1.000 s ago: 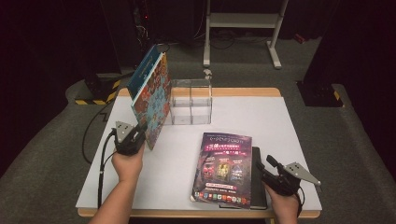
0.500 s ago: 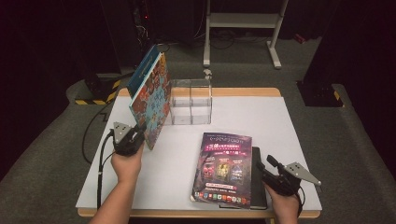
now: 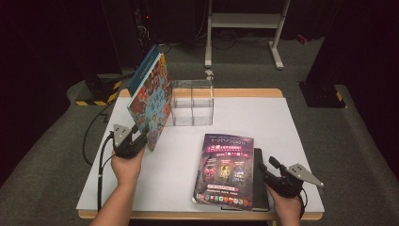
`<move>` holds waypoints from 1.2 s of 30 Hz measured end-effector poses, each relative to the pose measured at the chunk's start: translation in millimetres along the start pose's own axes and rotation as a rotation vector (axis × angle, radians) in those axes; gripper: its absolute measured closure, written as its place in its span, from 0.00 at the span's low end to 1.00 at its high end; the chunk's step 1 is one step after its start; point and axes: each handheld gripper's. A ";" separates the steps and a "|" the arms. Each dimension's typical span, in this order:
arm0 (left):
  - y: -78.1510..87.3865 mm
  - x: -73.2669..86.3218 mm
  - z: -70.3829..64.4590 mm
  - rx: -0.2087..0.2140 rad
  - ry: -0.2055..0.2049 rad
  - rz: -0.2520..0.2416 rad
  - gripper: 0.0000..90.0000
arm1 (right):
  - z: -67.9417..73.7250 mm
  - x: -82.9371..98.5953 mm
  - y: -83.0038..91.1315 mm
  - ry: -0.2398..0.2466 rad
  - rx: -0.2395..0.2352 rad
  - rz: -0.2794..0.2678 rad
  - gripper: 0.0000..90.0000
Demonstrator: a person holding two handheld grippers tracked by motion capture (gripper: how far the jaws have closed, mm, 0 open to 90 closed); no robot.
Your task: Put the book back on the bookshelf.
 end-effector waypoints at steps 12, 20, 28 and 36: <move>0.7 1.2 2.6 0.034 -0.006 0.001 0.53 | 0.5 0.2 -0.7 0.003 -0.001 0.002 0.50; 3.2 2.0 4.0 0.053 -0.005 0.011 0.31 | 0.4 0.2 -0.9 0.000 0.000 0.006 0.49; 9.7 5.4 7.7 0.087 0.026 0.040 0.14 | 1.0 0.9 -2.3 -0.004 -0.004 0.018 0.48; 23.5 8.7 10.5 0.114 0.036 0.072 0.06 | 1.9 1.1 -3.2 -0.003 -0.006 0.024 0.47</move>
Point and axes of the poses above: each handheld gripper's, and its own axes: y roughly backward along the jaws, x roughly out of its underside, z roughly to its left, and after that the axes turned 8 degrees about -z, right-handed
